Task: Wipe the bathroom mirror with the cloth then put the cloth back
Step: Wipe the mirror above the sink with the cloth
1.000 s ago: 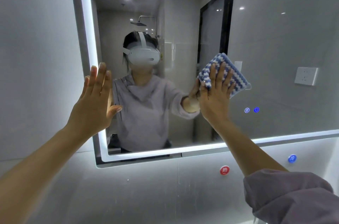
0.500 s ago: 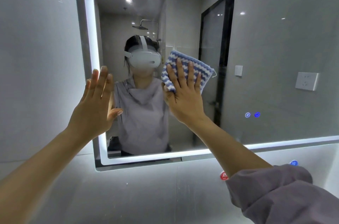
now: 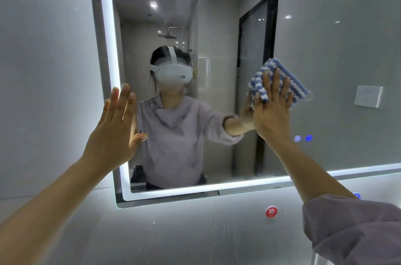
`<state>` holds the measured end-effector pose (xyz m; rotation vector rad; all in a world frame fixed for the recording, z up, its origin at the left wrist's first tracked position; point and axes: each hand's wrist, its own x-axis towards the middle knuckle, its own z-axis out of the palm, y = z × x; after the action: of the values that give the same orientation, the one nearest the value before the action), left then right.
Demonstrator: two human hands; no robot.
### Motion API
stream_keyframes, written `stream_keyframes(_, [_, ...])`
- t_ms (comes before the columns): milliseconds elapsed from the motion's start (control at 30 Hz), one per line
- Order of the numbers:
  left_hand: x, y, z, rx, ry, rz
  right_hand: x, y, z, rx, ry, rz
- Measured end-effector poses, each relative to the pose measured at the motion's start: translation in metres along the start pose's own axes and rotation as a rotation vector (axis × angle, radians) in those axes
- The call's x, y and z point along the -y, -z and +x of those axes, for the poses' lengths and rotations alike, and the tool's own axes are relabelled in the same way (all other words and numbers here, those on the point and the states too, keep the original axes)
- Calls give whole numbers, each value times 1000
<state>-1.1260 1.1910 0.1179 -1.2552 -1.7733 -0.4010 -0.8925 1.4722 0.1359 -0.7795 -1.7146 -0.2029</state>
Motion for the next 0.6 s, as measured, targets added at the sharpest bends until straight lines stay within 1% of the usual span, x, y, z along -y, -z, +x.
stream_keyframes(233, [0,1,0,8,4,11,-1,-8,2,-110,-40,-39])
stream_keyframes(333, [-1,2,1,10,13,3,8,-7,1,-89,-83,-38])
stream_keyframes(400, [-1,1,0,8,12,8,18,-6,-2,-69,-80,-21])
stream_keyframes(467, [0,1,1,9,10,13,35,-6,-3,-57,-15,-2])
stream_keyframes(600, [1,3,2,4,13,17,85,-14,-9,3,178,3])
